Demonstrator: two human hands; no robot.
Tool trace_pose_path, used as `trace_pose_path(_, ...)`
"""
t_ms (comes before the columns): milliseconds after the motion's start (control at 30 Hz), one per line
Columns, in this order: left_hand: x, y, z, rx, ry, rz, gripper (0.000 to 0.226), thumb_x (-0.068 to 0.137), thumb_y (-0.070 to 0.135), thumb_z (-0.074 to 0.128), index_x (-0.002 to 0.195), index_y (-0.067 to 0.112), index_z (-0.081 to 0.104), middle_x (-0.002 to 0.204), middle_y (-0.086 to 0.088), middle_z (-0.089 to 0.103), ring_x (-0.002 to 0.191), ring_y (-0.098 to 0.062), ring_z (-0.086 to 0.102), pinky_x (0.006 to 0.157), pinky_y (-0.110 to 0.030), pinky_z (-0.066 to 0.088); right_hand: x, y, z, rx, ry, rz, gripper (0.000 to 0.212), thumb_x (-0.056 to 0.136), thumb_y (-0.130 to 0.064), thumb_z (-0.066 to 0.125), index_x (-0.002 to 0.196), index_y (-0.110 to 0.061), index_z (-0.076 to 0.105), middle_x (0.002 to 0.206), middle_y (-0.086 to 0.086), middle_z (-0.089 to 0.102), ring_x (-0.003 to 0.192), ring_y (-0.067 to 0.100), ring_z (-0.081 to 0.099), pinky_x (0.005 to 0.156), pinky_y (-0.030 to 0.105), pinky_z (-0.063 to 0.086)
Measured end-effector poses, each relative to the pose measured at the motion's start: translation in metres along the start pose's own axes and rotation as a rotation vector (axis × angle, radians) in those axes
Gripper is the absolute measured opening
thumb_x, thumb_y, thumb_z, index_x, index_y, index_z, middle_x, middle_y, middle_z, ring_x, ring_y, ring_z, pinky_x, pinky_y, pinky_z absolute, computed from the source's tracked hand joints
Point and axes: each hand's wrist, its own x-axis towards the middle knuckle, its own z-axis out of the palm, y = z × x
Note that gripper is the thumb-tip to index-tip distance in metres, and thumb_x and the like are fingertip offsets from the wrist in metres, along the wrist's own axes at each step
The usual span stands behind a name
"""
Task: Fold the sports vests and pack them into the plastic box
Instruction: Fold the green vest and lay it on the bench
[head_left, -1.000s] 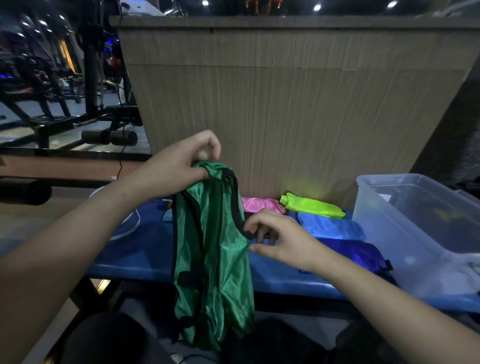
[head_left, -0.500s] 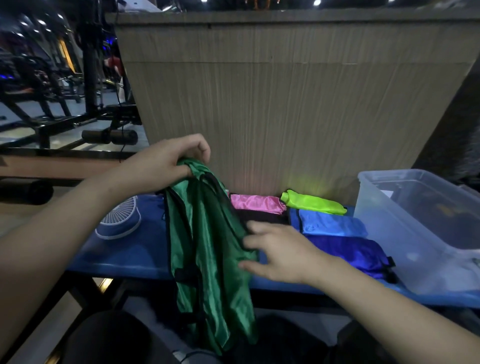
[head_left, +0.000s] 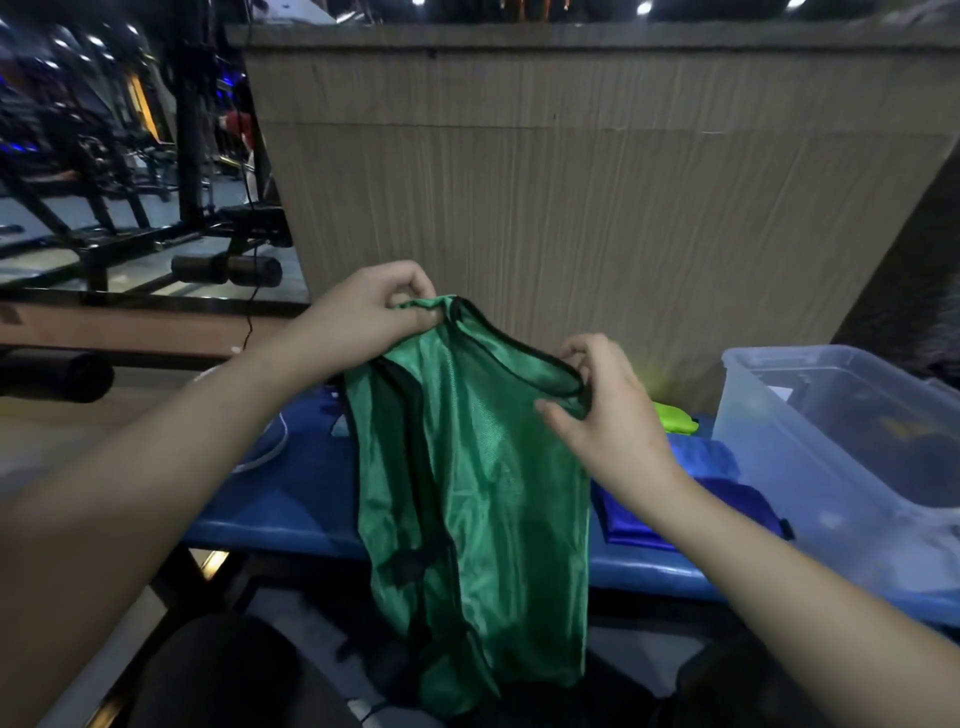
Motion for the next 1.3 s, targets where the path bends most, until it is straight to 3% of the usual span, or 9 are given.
trace_pose_path(133, 0.005, 0.011, 0.018, -0.161, -0.047, -0.108, 0.014, 0.096, 0.024, 0.065, 0.092, 0.012, 0.062, 0.084, -0.013, 0.068, 0.073, -0.021, 0.062, 0.071, -0.033, 0.047, -0.004, -0.034, 0.007, 0.076, 0.002, -0.020, 0.040, 0.074, -0.033, 0.083, 0.094, -0.023, 0.050, 0.080, -0.011, 0.046, 0.070, 0.007, 0.044, 0.065, 0.029, 0.038)
trace_pose_path(233, 0.006, 0.015, 0.029, -0.213, -0.072, -0.145, 0.013, 0.092, 0.028, 0.068, 0.088, 0.017, 0.062, 0.082, -0.009, 0.067, 0.074, -0.020, 0.062, 0.071, -0.037, 0.047, 0.002, -0.051, 0.010, 0.337, -0.113, 0.119, 0.033, 0.077, -0.045, 0.078, 0.084, -0.022, 0.055, 0.063, 0.000, 0.058, 0.057, 0.015, 0.053, 0.062, 0.038, 0.046)
trace_pose_path(367, 0.001, 0.024, 0.035, -0.304, -0.196, -0.132, 0.009, 0.094, 0.022, 0.067, 0.092, 0.014, 0.064, 0.078, -0.004, 0.067, 0.070, -0.015, 0.062, 0.066, -0.032, 0.048, 0.011, -0.056, 0.014, 0.493, -0.196, 0.233, 0.050, 0.074, -0.068, 0.058, 0.084, -0.019, 0.060, 0.082, 0.007, 0.073, 0.073, 0.020, 0.071, 0.073, 0.046, 0.055)
trace_pose_path(467, -0.005, 0.028, 0.032, -0.471, -0.344, -0.149, 0.026, 0.098, 0.035, 0.059, 0.102, 0.010, 0.064, 0.089, -0.008, 0.069, 0.083, -0.020, 0.066, 0.075, -0.031, 0.054, 0.010, -0.055, 0.011, 0.627, -0.205, 0.309, 0.057, 0.081, -0.063, 0.063, 0.093, -0.007, 0.059, 0.088, 0.008, 0.073, 0.078, 0.016, 0.072, 0.080, 0.048, 0.055)
trace_pose_path(567, -0.009, 0.026, 0.034, -0.648, -0.409, -0.166, 0.035, 0.105, 0.027, 0.044, 0.114, -0.001, 0.064, 0.103, -0.021, 0.071, 0.096, -0.027, 0.069, 0.089, -0.035, 0.057, 0.008, -0.056, 0.004, 0.753, -0.203, 0.416, 0.042, 0.093, -0.051, 0.061, 0.098, -0.009, 0.061, 0.087, 0.003, 0.071, 0.077, 0.015, 0.069, 0.070, 0.039, 0.058)
trace_pose_path(733, -0.014, 0.024, 0.041, -0.445, -0.444, -0.077, 0.031, 0.094, -0.006, 0.059, 0.121, 0.007, 0.060, 0.119, -0.016, 0.069, 0.108, -0.022, 0.069, 0.094, -0.031, 0.056, 0.010, -0.058, -0.001, 0.850, -0.237, 0.571, 0.028, 0.092, -0.027, 0.068, 0.111, -0.007, 0.063, 0.099, 0.017, 0.075, 0.087, 0.032, 0.074, 0.071, 0.047, 0.059)
trace_pose_path(900, -0.012, 0.019, 0.032, -0.192, -0.307, -0.050, 0.037, 0.087, 0.001, 0.072, 0.118, 0.017, 0.060, 0.110, -0.006, 0.073, 0.101, -0.018, 0.072, 0.090, -0.039, 0.059, 0.012, -0.043, -0.009, 0.682, -0.234, 0.447, 0.010, 0.092, 0.003, 0.058, 0.097, -0.003, 0.064, 0.082, 0.017, 0.070, 0.069, 0.027, 0.066, 0.063, 0.041, 0.052)
trace_pose_path(1133, -0.010, -0.009, -0.004, 0.053, -0.156, -0.134, 0.010, 0.087, 0.019, 0.077, 0.095, 0.024, 0.074, 0.089, 0.001, 0.077, 0.085, -0.016, 0.073, 0.086, -0.042, 0.059, 0.025, 0.002, -0.050, 0.362, -0.126, 0.371, 0.032, 0.085, 0.006, 0.052, 0.085, -0.023, 0.067, 0.078, 0.001, 0.071, 0.074, 0.018, 0.066, 0.072, 0.041, 0.054)
trace_pose_path(1300, -0.011, -0.015, -0.007, 0.132, -0.143, -0.112, 0.012, 0.086, 0.020, 0.077, 0.086, 0.020, 0.065, 0.084, -0.002, 0.070, 0.085, -0.022, 0.069, 0.075, -0.036, 0.053, 0.032, 0.010, -0.067, 0.280, -0.063, 0.387, 0.020, 0.074, -0.018, 0.054, 0.090, -0.028, 0.060, 0.092, 0.010, 0.071, 0.086, 0.041, 0.066, 0.078, 0.057, 0.054)
